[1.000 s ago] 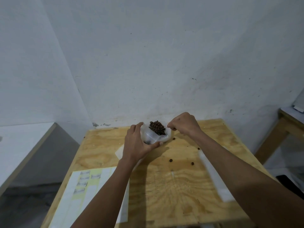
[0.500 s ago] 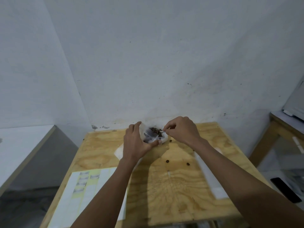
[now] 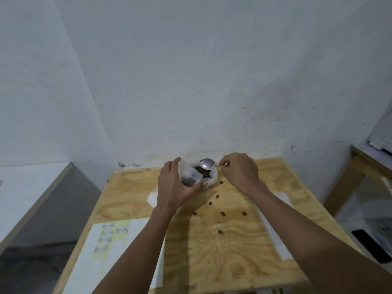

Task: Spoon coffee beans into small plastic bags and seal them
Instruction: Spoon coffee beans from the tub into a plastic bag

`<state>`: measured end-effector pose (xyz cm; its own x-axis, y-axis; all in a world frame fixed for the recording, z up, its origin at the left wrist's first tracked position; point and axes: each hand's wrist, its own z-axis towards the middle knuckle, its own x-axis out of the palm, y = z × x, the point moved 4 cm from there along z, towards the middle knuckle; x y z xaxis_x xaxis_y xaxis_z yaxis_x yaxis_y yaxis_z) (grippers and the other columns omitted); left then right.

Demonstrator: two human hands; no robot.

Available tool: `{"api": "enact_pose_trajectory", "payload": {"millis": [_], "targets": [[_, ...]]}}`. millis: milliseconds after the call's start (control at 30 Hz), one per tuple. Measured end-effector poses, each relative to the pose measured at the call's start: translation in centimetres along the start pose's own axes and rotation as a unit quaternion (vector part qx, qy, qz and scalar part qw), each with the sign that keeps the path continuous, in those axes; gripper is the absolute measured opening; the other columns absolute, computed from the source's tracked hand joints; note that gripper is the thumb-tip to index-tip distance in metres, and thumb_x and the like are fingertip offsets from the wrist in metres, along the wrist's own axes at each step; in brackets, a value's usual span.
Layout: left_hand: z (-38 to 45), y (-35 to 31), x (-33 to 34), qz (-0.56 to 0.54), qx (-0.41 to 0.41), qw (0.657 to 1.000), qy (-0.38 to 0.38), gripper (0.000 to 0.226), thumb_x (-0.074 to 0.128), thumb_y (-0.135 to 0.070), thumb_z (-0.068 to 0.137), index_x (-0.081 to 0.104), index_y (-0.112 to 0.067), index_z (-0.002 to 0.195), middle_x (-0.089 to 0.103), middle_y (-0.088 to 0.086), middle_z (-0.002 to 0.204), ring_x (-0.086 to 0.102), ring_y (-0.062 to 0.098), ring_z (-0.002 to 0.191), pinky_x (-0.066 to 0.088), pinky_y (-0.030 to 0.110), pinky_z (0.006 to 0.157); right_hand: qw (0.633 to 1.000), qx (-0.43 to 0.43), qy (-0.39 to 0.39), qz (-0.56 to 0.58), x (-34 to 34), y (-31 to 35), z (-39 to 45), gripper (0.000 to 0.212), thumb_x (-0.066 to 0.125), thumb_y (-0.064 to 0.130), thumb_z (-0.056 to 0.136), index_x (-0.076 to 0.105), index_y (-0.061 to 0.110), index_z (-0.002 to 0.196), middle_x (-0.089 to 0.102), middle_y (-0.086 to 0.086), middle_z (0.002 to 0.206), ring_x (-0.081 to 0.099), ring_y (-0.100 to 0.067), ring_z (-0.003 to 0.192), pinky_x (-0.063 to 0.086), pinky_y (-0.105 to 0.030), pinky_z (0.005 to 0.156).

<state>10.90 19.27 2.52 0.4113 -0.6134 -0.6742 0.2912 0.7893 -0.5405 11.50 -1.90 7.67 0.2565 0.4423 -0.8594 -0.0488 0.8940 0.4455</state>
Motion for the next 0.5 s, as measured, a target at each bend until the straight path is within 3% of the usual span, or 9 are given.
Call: {"api": "enact_pose_trajectory", "payload": {"millis": [267, 367, 500], "targets": [[0.1, -0.3, 0.9, -0.064, 0.050, 0.995, 0.064, 0.095, 0.074, -0.076, 0.062, 0.054, -0.013, 0.131, 0.046, -0.017, 0.114, 0.039, 0.000, 0.105, 0.036, 0.024, 0.087, 0.997, 0.050, 0.037, -0.042, 3.6, 0.0, 1.7, 0.017, 0.065, 0.006, 0.087, 0.080, 0.013, 0.090, 0.074, -0.006, 0.084, 0.062, -0.025, 0.069, 0.057, -0.033, 0.064], [0.3, 0.1, 1.4, -0.067, 0.042, 0.994, 0.070, 0.094, 0.084, -0.067, 0.063, 0.054, -0.012, 0.134, 0.046, -0.017, 0.118, 0.039, 0.000, 0.109, 0.034, 0.022, 0.091, 0.997, 0.047, 0.051, -0.046, 4.7, 0.6, 2.1, 0.011, 0.070, 0.014, 0.089, 0.081, 0.016, 0.092, 0.075, -0.005, 0.088, 0.067, -0.026, 0.075, 0.060, -0.034, 0.068], [0.4, 0.5, 1.8, -0.075, 0.032, 0.995, 0.065, 0.093, 0.089, -0.060, 0.064, 0.052, -0.014, 0.137, 0.047, -0.017, 0.121, 0.042, 0.004, 0.113, 0.036, 0.025, 0.094, 0.994, 0.059, 0.087, -0.010, 6.0, 0.8, 2.7, 0.017, 0.067, 0.017, 0.092, 0.083, 0.021, 0.089, 0.077, -0.002, 0.084, 0.070, -0.023, 0.071, 0.059, -0.032, 0.061]]}}
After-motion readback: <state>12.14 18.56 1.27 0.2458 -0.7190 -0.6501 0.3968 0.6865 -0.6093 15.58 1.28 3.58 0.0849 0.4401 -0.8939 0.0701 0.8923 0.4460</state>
